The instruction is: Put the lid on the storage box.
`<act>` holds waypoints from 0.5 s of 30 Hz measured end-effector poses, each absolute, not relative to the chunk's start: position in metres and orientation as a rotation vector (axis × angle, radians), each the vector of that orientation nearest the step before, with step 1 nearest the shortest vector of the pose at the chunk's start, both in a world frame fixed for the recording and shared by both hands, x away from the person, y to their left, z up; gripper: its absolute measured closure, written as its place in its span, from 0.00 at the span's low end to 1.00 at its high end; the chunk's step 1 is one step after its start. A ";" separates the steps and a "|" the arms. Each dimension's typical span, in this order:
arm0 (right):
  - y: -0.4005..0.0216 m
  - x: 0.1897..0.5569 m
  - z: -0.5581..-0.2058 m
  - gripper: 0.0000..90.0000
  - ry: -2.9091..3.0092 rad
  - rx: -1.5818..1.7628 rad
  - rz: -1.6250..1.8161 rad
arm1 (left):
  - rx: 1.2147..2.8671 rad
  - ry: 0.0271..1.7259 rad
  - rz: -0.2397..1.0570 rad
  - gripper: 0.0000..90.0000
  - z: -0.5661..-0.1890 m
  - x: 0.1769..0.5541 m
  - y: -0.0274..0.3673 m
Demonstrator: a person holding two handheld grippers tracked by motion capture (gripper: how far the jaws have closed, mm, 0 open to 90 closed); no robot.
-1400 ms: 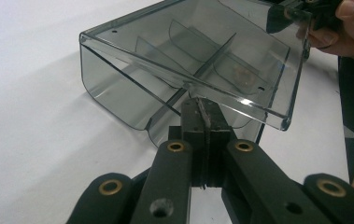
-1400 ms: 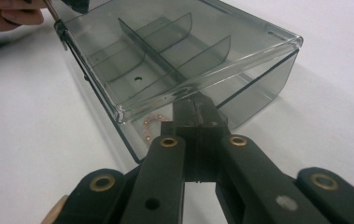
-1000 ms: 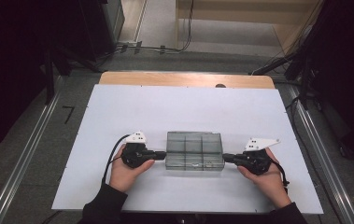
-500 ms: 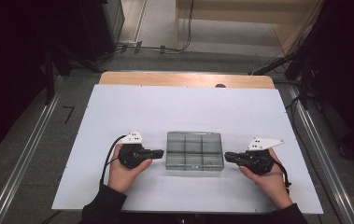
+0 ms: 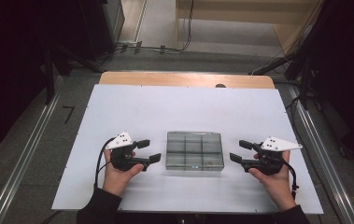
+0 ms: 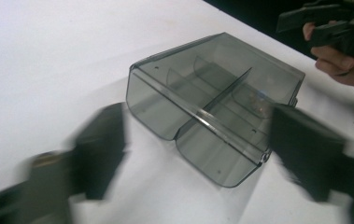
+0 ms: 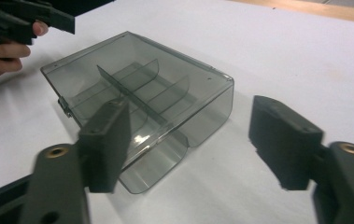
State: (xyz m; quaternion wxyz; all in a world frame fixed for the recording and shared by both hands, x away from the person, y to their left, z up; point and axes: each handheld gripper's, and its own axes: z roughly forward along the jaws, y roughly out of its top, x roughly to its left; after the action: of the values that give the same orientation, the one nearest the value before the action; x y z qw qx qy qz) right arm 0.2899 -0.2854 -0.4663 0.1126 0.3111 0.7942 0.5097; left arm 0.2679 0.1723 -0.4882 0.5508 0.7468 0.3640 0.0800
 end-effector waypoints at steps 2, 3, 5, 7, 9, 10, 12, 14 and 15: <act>-0.289 0.289 -0.466 0.20 2.318 0.914 1.503 | 1.747 0.871 0.196 0.03 -0.489 0.267 0.176; -0.291 0.289 -0.466 0.17 2.317 0.914 1.503 | 1.741 0.873 0.198 0.02 -0.489 0.266 0.179; -0.294 0.288 -0.467 0.11 2.314 0.920 1.498 | 1.734 0.877 0.208 0.01 -0.489 0.264 0.183; -0.298 0.287 -0.468 0.08 2.314 0.917 1.491 | 1.729 0.874 0.217 0.01 -0.490 0.262 0.187; -0.301 0.285 -0.470 0.07 2.312 0.926 1.483 | 1.727 0.878 0.223 0.00 -0.490 0.260 0.192; -0.303 0.285 -0.470 0.06 2.313 0.928 1.479 | 1.728 0.877 0.227 0.00 -0.491 0.259 0.194; -0.307 0.284 -0.472 0.04 2.312 0.937 1.474 | 1.723 0.882 0.230 0.00 -0.492 0.257 0.200; -0.310 0.283 -0.473 0.03 2.309 0.946 1.464 | 1.721 0.884 0.235 0.00 -0.493 0.255 0.205; -0.312 0.282 -0.474 0.02 2.306 0.949 1.458 | 1.719 0.883 0.237 0.00 -0.494 0.254 0.208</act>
State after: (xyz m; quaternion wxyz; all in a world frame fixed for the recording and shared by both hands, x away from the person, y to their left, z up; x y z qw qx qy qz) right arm 0.2823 -0.3123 -0.4742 0.1261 0.3258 0.7920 0.5007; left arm 0.2543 0.2081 -0.4937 0.5626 0.7299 0.3749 0.1008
